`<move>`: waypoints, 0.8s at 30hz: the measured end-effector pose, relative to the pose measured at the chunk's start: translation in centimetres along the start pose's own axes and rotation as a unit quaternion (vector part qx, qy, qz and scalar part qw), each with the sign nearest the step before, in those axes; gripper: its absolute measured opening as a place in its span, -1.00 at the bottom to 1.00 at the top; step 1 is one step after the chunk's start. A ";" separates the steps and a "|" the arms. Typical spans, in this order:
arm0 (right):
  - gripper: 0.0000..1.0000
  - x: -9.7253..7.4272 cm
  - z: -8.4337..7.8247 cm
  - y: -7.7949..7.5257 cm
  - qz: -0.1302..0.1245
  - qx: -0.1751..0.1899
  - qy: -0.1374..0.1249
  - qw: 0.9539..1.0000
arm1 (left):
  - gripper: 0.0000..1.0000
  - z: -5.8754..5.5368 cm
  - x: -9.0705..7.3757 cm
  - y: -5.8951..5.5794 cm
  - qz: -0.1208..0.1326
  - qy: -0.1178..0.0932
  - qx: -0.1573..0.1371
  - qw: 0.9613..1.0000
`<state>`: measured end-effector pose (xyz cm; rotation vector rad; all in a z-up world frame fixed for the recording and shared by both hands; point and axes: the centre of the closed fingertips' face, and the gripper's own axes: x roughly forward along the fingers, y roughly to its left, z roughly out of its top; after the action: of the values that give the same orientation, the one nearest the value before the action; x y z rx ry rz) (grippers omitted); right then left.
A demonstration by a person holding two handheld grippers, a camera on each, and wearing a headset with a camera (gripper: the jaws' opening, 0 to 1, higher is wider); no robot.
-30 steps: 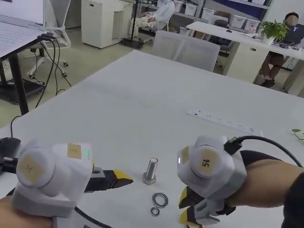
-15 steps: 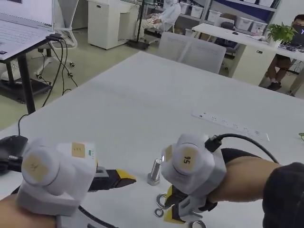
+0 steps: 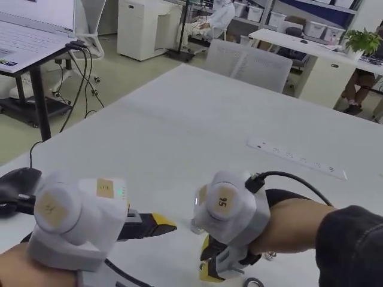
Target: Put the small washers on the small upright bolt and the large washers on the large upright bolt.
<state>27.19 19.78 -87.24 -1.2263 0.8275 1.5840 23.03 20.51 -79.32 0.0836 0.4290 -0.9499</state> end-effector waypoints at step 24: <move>-0.66 0.0 -0.9 -0.1 0.005 0.008 0.010 1.000 | 0.60 0.1 0.0 -0.3 -0.003 -0.002 0.000 1.000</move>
<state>27.55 19.03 -87.47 -1.2297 0.8601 1.5724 22.83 20.35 -79.22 0.0800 0.4257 -0.9565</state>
